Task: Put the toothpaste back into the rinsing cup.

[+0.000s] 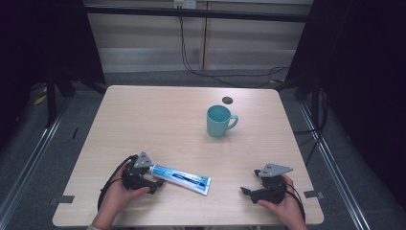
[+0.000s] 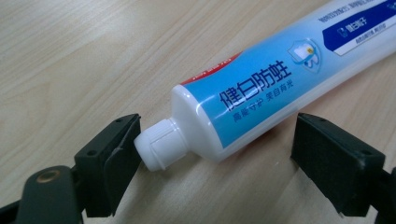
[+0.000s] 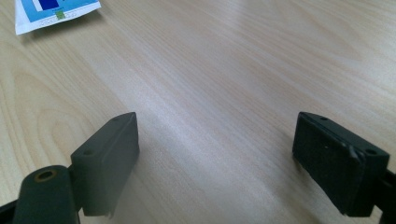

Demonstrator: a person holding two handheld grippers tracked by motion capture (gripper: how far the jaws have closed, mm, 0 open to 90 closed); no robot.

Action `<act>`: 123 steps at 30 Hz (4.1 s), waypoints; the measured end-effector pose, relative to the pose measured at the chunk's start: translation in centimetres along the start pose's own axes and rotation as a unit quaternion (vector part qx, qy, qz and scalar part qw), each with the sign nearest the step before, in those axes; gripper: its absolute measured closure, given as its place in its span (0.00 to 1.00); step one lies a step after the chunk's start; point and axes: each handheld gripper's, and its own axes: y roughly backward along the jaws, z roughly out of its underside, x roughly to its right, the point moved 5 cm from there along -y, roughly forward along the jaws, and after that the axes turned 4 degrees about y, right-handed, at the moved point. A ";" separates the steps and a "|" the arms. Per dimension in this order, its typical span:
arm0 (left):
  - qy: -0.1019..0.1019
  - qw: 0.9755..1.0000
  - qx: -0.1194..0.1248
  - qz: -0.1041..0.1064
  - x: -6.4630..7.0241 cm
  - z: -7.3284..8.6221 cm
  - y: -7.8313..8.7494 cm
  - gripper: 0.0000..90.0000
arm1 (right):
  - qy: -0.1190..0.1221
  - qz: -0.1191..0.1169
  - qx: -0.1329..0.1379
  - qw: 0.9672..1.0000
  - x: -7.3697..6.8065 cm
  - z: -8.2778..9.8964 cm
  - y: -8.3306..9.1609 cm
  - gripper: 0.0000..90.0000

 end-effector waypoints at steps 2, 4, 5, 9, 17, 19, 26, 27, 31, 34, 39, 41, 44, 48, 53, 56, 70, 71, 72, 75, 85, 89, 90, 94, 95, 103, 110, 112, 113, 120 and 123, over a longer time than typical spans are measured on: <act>-0.006 1.000 -0.007 0.001 0.1 -0.3 0.1 0.18 | 0.000 0.000 0.000 1.000 0.0 0.0 0.0 0.16; -0.020 1.000 -0.020 0.001 0.2 -0.6 0.3 0.18 | 0.000 0.000 0.000 1.000 0.0 0.0 0.0 0.16; -0.024 0.999 -0.028 0.000 0.2 -0.6 0.3 0.18 | 0.000 0.000 0.000 1.000 0.0 0.0 0.0 0.16; -0.052 0.997 -0.054 -0.005 0.4 -1.1 0.3 0.18 | 0.000 0.000 0.000 1.000 0.0 0.0 0.0 0.16; -0.078 0.994 -0.073 0.002 0.6 -2.3 0.7 0.19 | -0.001 -0.001 0.000 1.000 0.0 0.0 0.0 0.16; -0.090 0.992 -0.082 0.009 0.9 -2.9 0.7 0.19 | -0.001 -0.001 0.001 1.000 0.0 0.0 0.0 0.16; -0.117 0.988 -0.099 0.020 1.6 -4.0 0.0 0.19 | -0.001 -0.001 0.001 1.000 0.0 0.0 0.0 0.16; -0.119 0.988 -0.098 0.022 1.6 -4.1 -0.1 0.19 | -0.001 -0.001 0.000 1.000 0.0 0.0 0.0 0.16; -0.129 0.986 -0.106 0.027 1.9 -4.4 -0.6 0.19 | -0.001 -0.001 0.000 1.000 0.0 0.0 0.0 0.16; -0.136 0.984 -0.110 0.027 2.2 -4.8 -0.9 0.19 | 0.000 -0.001 0.000 1.000 0.0 0.0 0.0 0.16; -0.134 0.985 -0.106 0.036 2.5 -5.1 -1.3 0.19 | 0.000 -0.001 0.000 1.000 0.0 0.0 0.0 0.16; -0.137 0.984 -0.108 0.041 2.6 -5.1 -1.4 0.19 | 0.000 -0.001 0.000 1.000 0.0 0.0 0.0 0.16; -0.142 0.982 -0.114 0.043 2.8 -5.2 -1.5 0.19 | 0.000 -0.001 0.000 1.000 0.0 0.0 0.0 0.16; -0.138 0.983 -0.113 0.045 3.0 -5.2 -1.7 0.19 | 0.000 -0.001 0.000 1.000 0.0 0.0 0.0 0.16; -0.145 0.982 -0.113 0.049 3.3 -5.3 -1.9 0.20 | 0.000 -0.001 0.000 1.000 0.0 0.0 0.0 0.16; -0.146 0.981 -0.113 0.052 3.4 -5.4 -1.9 0.21 | 0.000 -0.001 0.000 1.000 0.0 0.0 0.0 0.16; -0.148 0.978 -0.133 0.062 3.5 -5.2 -2.1 0.25 | 0.000 -0.001 0.000 1.000 0.0 0.0 0.0 0.16; -0.149 0.977 -0.136 0.064 3.5 -5.2 -2.1 0.26 | 0.000 -0.001 0.000 1.000 0.0 0.0 0.0 0.16; -0.149 0.977 -0.139 0.064 3.5 -5.2 -2.2 0.26 | 0.000 -0.001 0.000 1.000 0.0 0.0 0.0 0.16; -0.156 0.975 -0.146 0.063 3.6 -5.3 -2.2 0.27 | 0.000 -0.001 0.000 1.000 0.0 0.0 0.0 0.16; -0.183 0.966 -0.173 0.063 3.5 -5.6 -2.2 0.31 | 0.000 -0.001 0.000 1.000 0.0 0.0 0.0 0.16; -0.189 0.963 -0.180 0.063 3.5 -5.6 -2.3 0.33 | 0.000 -0.001 0.000 1.000 0.0 0.0 0.0 0.16; -0.188 0.963 -0.181 0.064 3.5 -5.6 -2.3 0.33 | 0.000 -0.001 0.000 1.000 0.0 0.0 0.0 0.16; -0.197 0.960 -0.188 0.067 3.5 -5.7 -2.3 0.34 | 0.000 -0.001 0.000 1.000 0.0 0.0 0.0 0.16; -0.199 0.959 -0.190 0.067 3.5 -5.8 -2.3 0.34 | -0.001 -0.001 0.000 1.000 0.0 0.0 0.0 0.16; -0.209 0.954 -0.207 0.063 3.4 -5.8 -2.3 0.38 | -0.002 -0.002 0.001 1.000 0.0 0.0 0.0 0.16; -0.220 0.948 -0.220 0.063 3.4 -5.8 -2.5 0.41 | -0.002 -0.002 0.000 1.000 0.0 0.0 0.0 0.16; -0.219 0.948 -0.221 0.061 3.4 -5.8 -2.5 0.41 | -0.002 -0.003 0.000 1.000 0.0 0.0 0.0 0.16; -0.224 0.947 -0.220 0.062 3.4 -5.8 -2.5 0.42 | -0.002 -0.003 0.000 1.000 0.0 0.0 0.0 0.16; -0.225 0.943 -0.237 0.070 3.5 -5.8 -2.4 0.55 | -0.001 -0.003 0.000 1.000 0.1 0.0 0.0 0.16; -0.224 0.942 -0.238 0.076 3.5 -5.8 -2.2 0.64 | -0.001 -0.003 0.000 1.000 0.1 0.0 0.0 0.16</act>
